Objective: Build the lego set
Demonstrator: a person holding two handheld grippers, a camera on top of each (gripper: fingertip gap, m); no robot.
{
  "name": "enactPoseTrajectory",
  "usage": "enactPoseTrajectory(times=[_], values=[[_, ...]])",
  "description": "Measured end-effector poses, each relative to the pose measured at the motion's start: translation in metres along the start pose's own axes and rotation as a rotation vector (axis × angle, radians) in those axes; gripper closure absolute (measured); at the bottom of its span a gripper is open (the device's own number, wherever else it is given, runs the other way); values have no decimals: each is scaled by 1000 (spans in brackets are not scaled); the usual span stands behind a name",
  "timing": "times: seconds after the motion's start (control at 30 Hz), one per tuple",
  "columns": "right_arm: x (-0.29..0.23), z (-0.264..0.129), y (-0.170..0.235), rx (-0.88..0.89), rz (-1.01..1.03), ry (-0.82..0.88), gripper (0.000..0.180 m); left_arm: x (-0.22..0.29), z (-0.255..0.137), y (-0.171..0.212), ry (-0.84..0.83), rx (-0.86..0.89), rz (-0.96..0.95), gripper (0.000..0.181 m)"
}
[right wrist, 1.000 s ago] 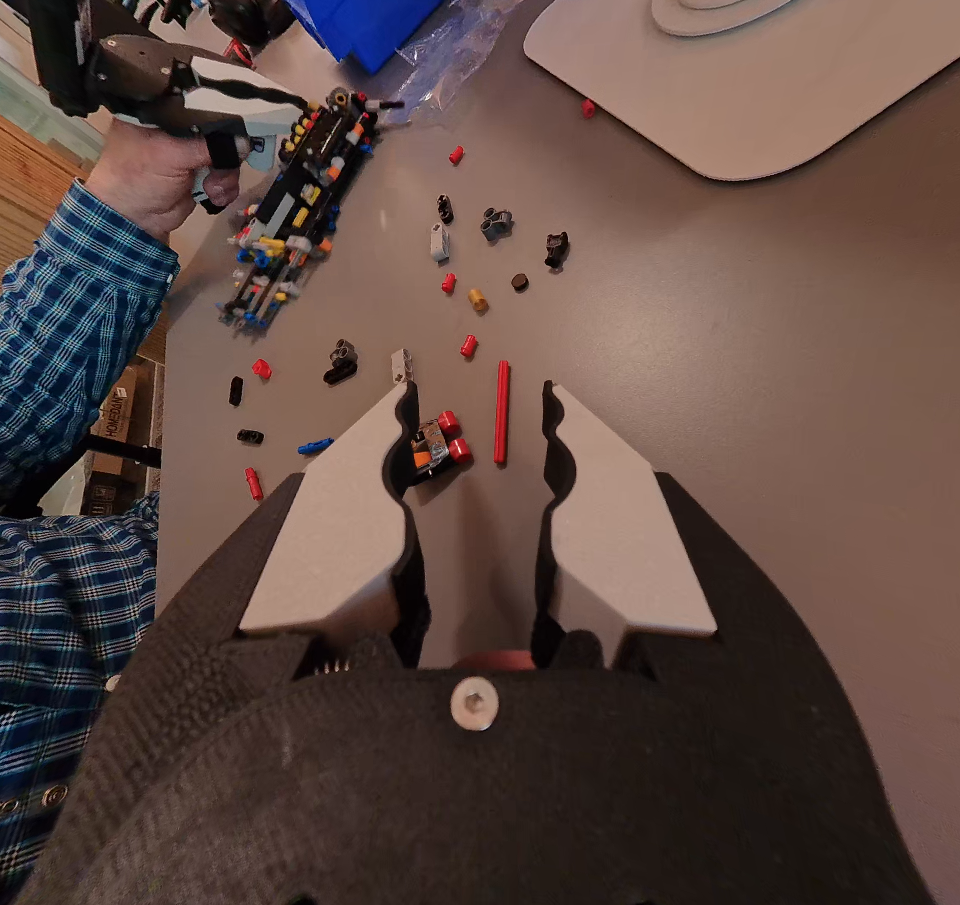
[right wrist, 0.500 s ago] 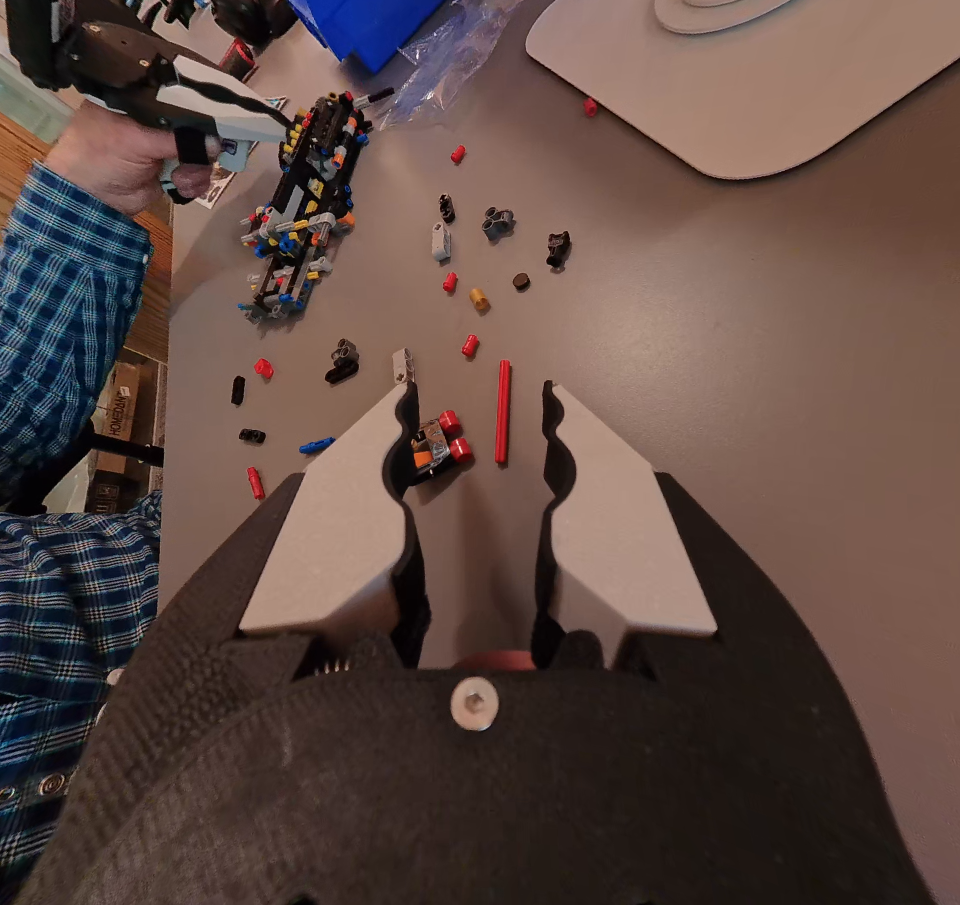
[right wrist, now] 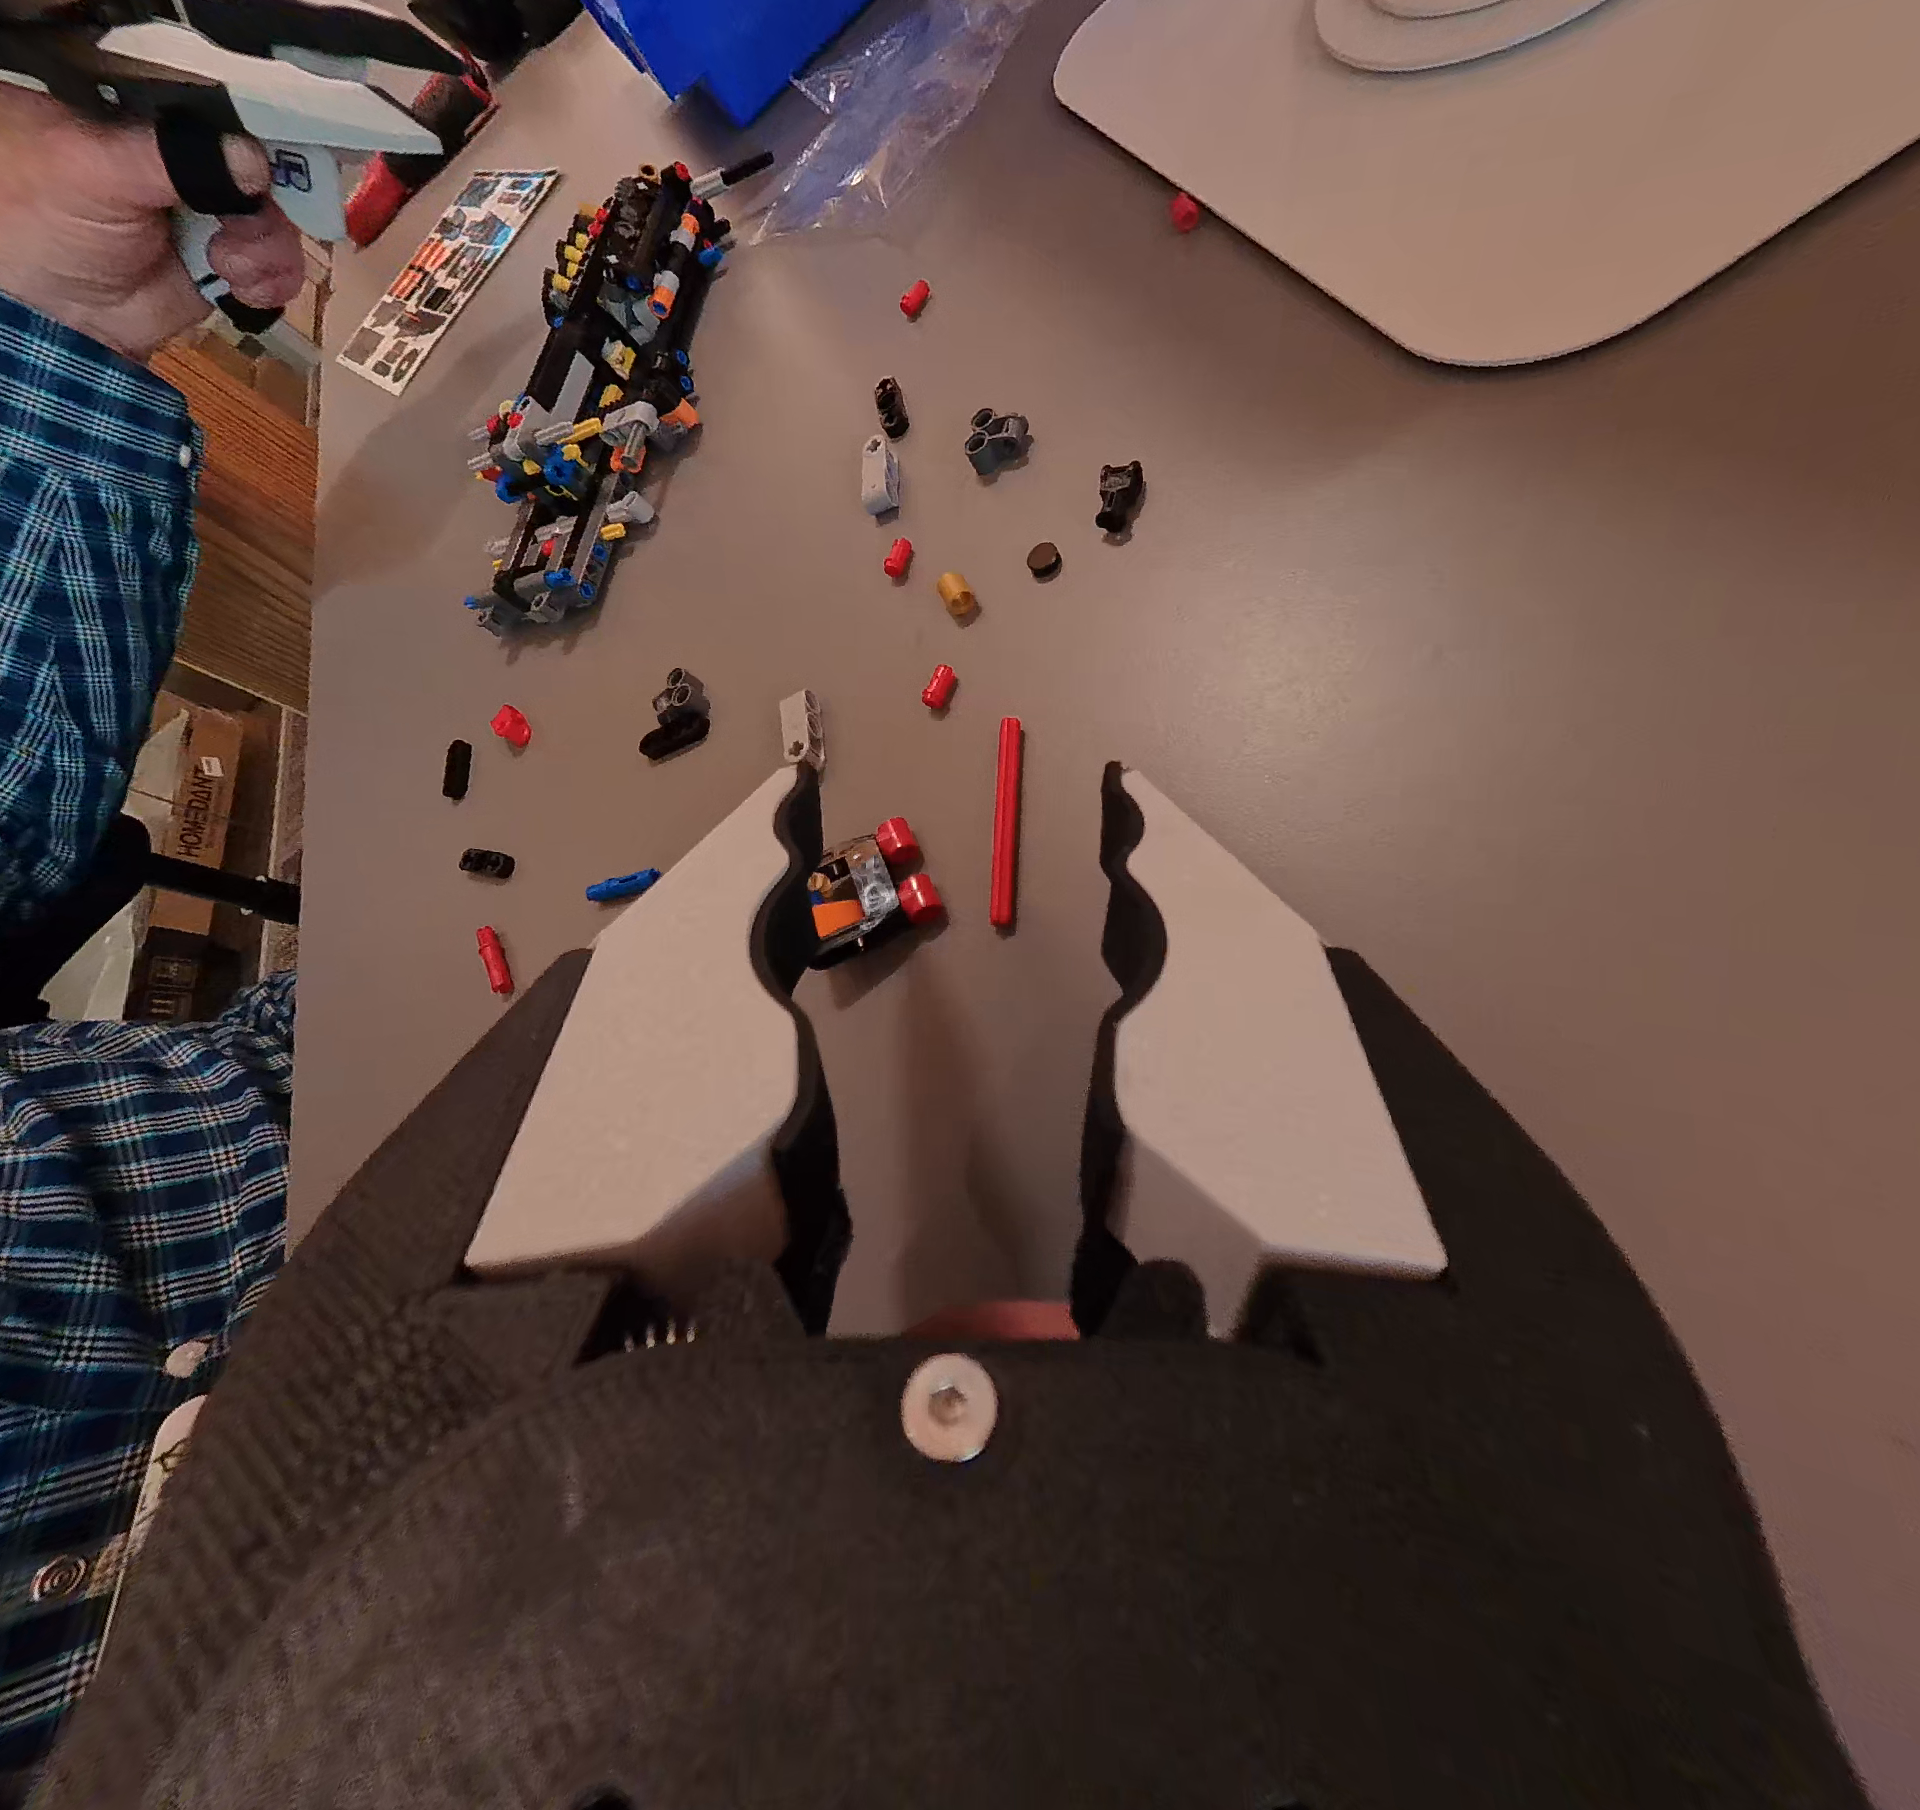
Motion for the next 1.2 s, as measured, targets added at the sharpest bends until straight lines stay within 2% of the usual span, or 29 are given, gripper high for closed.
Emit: enactPoseTrajectory(times=[0.03,0.27,0.37,0.43,0.57,0.83,1.2], values=[[0,0,0,-1,-5,4,128,1,0,0,1,-2,0,115],[0,3,1,-28,-55,67,119,4,12,11,21,-67,-22,88],[8,2,1,-48,-100,169,98,8,19,16,47,-94,-41,62],[9,4,2,-72,-131,201,87,10,22,17,56,-98,-37,52],[10,6,3,-113,-209,281,72,12,26,14,36,-88,-23,43],[17,2,0,-110,-230,367,62,-6,26,-7,-244,21,32,24],[17,4,1,-131,-251,388,60,-1,29,-12,-302,21,95,24]])
Point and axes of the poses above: each gripper's, where its closed fingertips meet, z out along the fingers, y out of its underside, x = y × z across the jaws, the point moved 5 cm from there along -z, back along the fingers, and after that the axes turned 7 degrees about -z, right-handed, at the moved point
